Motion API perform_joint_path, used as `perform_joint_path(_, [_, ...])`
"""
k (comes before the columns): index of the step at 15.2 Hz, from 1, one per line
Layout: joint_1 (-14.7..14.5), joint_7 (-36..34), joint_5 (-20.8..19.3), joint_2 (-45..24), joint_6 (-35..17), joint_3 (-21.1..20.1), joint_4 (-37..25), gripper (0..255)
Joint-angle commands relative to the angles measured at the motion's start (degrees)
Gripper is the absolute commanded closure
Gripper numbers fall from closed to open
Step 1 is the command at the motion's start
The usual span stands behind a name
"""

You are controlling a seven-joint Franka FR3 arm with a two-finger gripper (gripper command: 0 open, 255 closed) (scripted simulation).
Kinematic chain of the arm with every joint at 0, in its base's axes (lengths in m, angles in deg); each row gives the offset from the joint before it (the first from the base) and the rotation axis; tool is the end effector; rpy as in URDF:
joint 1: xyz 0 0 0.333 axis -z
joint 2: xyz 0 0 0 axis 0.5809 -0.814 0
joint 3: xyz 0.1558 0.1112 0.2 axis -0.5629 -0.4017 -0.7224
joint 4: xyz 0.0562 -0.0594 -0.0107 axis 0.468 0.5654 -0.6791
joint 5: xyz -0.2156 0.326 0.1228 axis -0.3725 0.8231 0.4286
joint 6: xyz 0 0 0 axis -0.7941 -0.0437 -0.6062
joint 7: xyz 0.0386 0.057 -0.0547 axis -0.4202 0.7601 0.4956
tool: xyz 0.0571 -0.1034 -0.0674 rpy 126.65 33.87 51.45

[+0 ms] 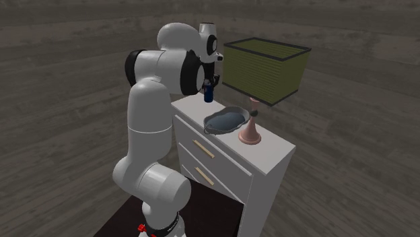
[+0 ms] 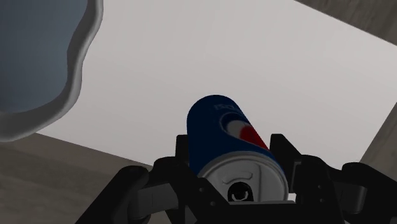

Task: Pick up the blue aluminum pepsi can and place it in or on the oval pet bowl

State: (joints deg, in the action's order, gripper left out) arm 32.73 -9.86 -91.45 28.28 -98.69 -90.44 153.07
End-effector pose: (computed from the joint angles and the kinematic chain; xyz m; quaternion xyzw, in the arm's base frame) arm 0.6352 0.1450 0.4284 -0.9999 0.0127 -0.0058 0.0082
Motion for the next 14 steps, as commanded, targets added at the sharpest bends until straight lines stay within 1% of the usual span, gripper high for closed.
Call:
perform_joint_path(1, [0.0, 0.1, 0.0, 0.1, 1.5, 0.0, -1.4, 255])
perform_joint_path(14, [-0.5, -0.1, -0.2, -1.3, 12.1, -0.1, -13.4, 255])
